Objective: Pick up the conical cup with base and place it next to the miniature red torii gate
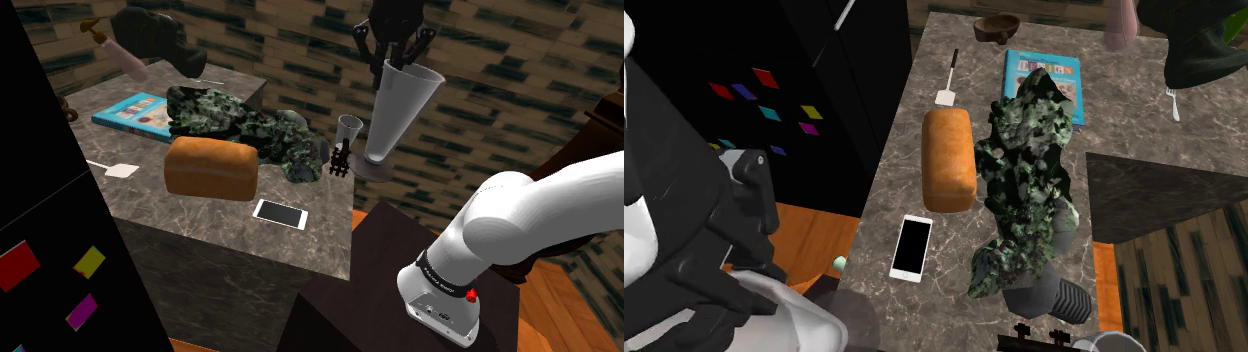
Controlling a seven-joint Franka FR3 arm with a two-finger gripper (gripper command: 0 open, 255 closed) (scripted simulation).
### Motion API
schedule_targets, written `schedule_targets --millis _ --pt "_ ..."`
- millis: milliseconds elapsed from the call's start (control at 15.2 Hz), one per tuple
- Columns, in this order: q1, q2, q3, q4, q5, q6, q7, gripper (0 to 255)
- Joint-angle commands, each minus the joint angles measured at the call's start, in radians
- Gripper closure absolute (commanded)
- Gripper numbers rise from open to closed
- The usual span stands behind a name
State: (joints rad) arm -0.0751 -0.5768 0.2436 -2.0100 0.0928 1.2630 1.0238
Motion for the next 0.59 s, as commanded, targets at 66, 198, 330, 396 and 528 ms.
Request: schedule_targets --millis 66,198,330,396,528 --pt "-0.015 0.033 -0.032 0.028 -0.031 0.003 -0.043 255" --pt "-0.030 0.064 -0.062 0.047 -0.059 0.013 -0.086 255" --pt "-0.044 0.098 -0.092 0.071 -0.086 0.023 -0.127 255" --pt "-0.052 0.116 -0.106 0.085 -0.098 0.028 -0.148 255" --pt "-0.066 0.155 -0.134 0.116 -0.122 0.038 -0.188 255"
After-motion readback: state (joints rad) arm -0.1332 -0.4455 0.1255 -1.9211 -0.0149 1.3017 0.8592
